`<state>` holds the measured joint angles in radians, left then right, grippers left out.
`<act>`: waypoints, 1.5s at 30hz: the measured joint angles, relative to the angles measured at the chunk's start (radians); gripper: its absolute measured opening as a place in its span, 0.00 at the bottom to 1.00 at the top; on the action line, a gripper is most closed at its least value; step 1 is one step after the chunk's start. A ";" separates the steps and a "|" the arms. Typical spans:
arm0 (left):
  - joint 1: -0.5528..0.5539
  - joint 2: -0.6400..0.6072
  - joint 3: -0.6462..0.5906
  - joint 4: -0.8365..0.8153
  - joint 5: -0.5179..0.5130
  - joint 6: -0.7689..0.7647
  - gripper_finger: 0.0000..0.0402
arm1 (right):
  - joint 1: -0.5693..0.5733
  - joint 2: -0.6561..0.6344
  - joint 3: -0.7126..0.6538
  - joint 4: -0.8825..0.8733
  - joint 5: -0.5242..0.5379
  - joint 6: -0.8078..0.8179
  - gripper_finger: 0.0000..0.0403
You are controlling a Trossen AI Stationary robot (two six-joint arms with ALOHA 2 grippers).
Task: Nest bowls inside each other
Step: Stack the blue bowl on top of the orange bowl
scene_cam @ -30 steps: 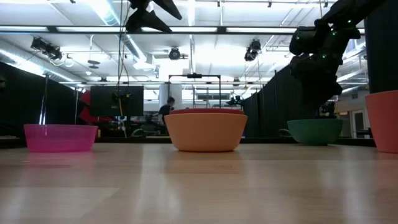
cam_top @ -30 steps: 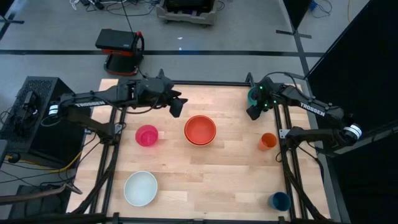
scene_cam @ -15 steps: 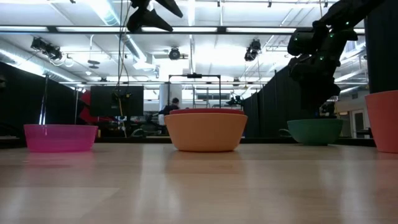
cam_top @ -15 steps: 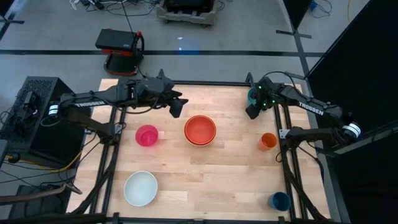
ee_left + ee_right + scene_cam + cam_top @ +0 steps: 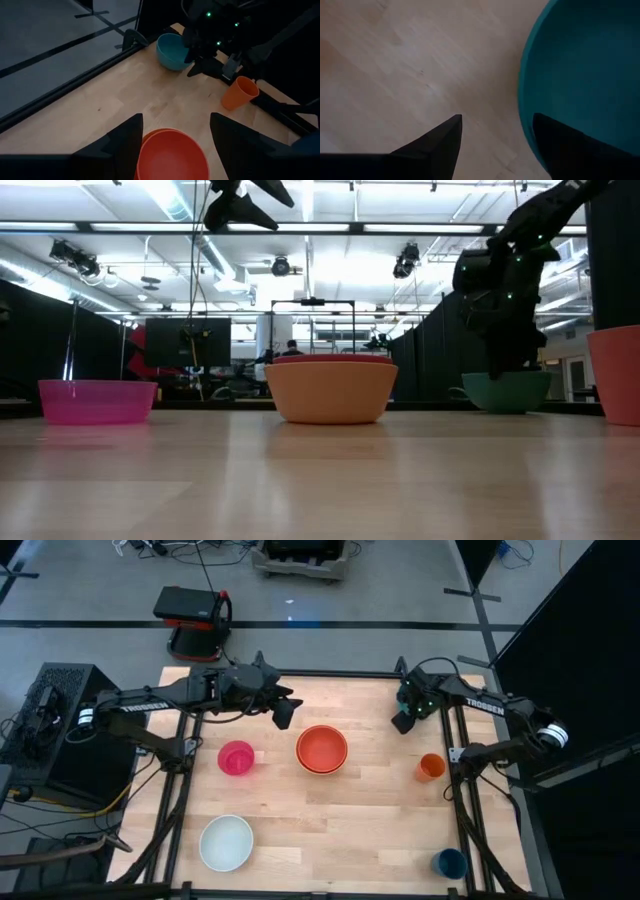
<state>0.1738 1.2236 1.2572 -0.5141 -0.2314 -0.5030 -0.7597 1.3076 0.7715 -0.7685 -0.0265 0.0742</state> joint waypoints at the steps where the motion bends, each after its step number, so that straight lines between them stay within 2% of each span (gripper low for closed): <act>1: 0.000 0.000 0.000 0.000 0.000 0.000 0.54 | 0.000 0.005 0.000 -0.001 0.000 0.000 0.53; 18: 0.000 0.000 0.000 0.000 0.000 0.001 0.55 | 0.015 -0.017 0.081 0.000 -0.040 -0.003 0.01; 24: 0.000 0.001 0.000 0.000 0.000 0.014 0.54 | 0.074 -0.046 0.270 0.003 -0.105 -0.026 0.00; 31: 0.001 0.001 0.000 0.012 0.000 0.058 0.53 | 0.249 -0.051 0.473 0.040 -0.215 -0.053 0.00; 45: 0.051 -0.033 0.001 -0.057 -0.009 0.119 0.51 | 0.533 0.094 0.500 0.161 -0.212 -0.024 0.00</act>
<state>0.2249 1.1908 1.2581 -0.5714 -0.2404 -0.3844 -0.2266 1.4020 1.2716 -0.6073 -0.2386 0.0507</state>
